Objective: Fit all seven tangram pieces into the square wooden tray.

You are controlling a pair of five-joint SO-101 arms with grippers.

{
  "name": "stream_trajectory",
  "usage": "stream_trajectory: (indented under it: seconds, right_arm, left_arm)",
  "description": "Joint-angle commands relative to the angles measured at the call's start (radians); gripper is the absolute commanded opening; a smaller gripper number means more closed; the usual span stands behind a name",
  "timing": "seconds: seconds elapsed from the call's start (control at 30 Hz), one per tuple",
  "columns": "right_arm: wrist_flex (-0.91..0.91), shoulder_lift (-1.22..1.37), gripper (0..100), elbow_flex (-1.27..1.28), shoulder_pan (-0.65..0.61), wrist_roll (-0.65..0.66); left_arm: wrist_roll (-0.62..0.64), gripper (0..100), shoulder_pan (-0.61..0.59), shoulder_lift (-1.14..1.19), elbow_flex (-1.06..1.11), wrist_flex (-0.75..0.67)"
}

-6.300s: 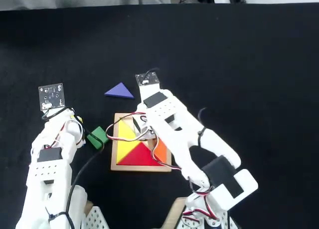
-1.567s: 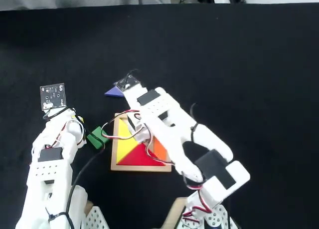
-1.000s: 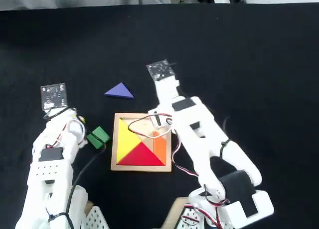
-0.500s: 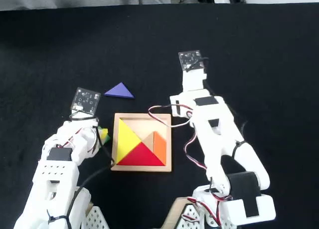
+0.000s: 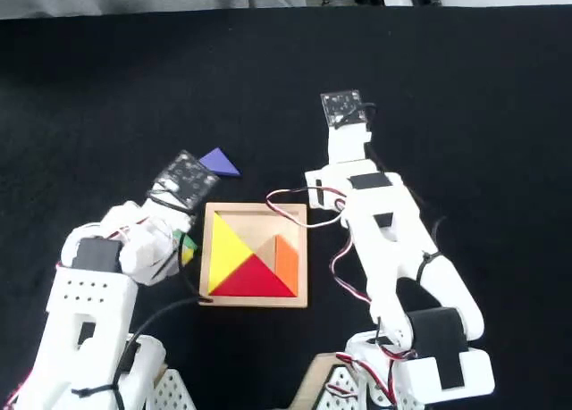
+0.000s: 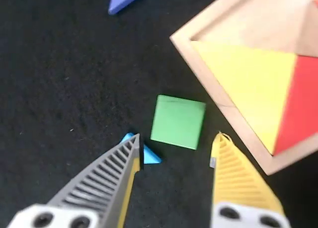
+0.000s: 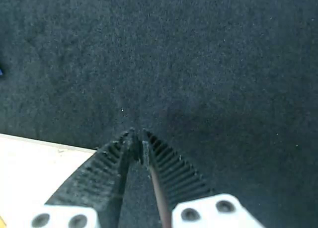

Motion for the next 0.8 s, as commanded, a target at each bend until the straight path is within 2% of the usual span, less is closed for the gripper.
stream_trajectory:
  seconds: [0.0, 0.17, 0.33, 0.4, 0.53, 0.77]
  right_arm:
    - [-0.018, -0.035, 1.1, -0.004, 0.008, -0.003]
    - [-0.018, -0.035, 1.1, -0.004, 0.008, -0.003]
    - [-0.018, -0.033, 1.1, -0.004, 0.008, -0.003]
    - [-0.018, -0.033, 1.1, -0.004, 0.008, -0.003]
    - [-0.018, -0.033, 1.1, -0.004, 0.008, -0.003]
    - [-0.018, -0.033, 1.1, -0.005, 0.008, -0.003]
  left_arm:
    - [-0.038, 24, 0.033, 0.103, -0.077, 0.014]
    - [0.046, 24, 0.004, 0.347, -0.211, -0.003]
    - [0.048, 24, -0.001, 0.566, -0.302, -0.008]
    - [0.038, 24, 0.007, 0.640, -0.337, -0.003]
    - [-0.060, 24, -0.002, 0.750, -0.386, -0.005]
    - [-0.069, 24, -0.019, 0.868, -0.475, -0.011]
